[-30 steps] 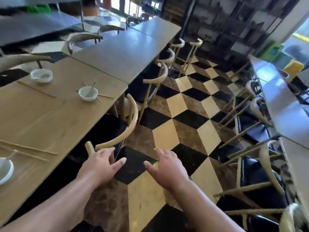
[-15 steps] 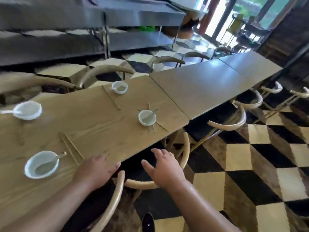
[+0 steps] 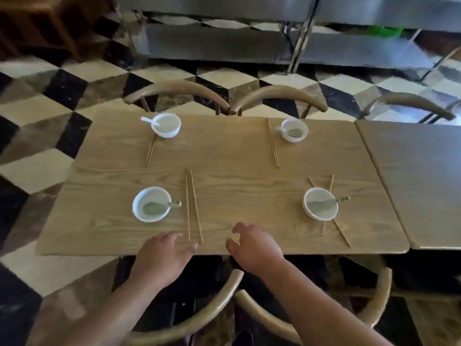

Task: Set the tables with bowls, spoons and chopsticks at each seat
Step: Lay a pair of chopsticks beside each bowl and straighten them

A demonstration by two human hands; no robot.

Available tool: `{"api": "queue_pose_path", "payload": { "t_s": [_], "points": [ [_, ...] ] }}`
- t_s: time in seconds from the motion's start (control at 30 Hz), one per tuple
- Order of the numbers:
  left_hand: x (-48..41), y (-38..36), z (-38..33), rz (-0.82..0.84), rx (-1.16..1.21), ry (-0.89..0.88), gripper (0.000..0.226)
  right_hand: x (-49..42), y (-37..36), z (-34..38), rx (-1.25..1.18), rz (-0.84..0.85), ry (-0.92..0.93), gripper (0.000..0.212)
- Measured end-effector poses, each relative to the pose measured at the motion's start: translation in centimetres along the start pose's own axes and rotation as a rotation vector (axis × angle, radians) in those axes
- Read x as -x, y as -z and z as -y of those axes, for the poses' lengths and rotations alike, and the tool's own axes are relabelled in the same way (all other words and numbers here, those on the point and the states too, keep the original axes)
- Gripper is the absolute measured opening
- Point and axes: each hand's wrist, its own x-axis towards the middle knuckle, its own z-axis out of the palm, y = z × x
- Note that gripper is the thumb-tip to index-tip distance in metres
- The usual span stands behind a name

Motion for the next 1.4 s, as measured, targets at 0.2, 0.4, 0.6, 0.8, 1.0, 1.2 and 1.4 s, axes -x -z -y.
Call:
{"api": "queue_pose_path", "payload": {
  "t_s": [0.2,0.4,0.6,0.8,1.0,1.2,1.4],
  "points": [
    [-6.5,-3.2,3.7,0.052,0.092,0.129,0.053,-7.9,-4.3,2.7,-0.101,0.081,-0.085,0.047],
    [-11.1,-5.5,4.7,0.037,0.216,0.203,0.021,-12.7,-9.0,4.5,-0.209,0.039,-0.152,0.024],
    [-11.8,-5.6,5.1,0.033,0.276,0.187,0.019,-13.8,-10.4,5.7,-0.232,-0.028,-0.199,0.010],
    [-12.0,-5.6,5.2,0.045,0.262,0.129,0.022,-14.7,-10.6,6.4,-0.251,-0.012,-0.196,0.005],
    [-12.0,-5.7,5.9,0.050,0.292,0.113,0.013,-14.9,-11.0,7.5,-0.332,0.016,-0.194,0.004],
    [-12.7,-5.8,6.6,0.088,0.401,0.159,0.009,-15.2,-11.5,8.0,-0.387,0.017,-0.209,0.006],
    [-13.0,-5.9,7.0,0.116,0.499,0.166,0.012,-15.2,-11.3,8.0,-0.359,0.020,-0.207,0.007]
  ]
}}
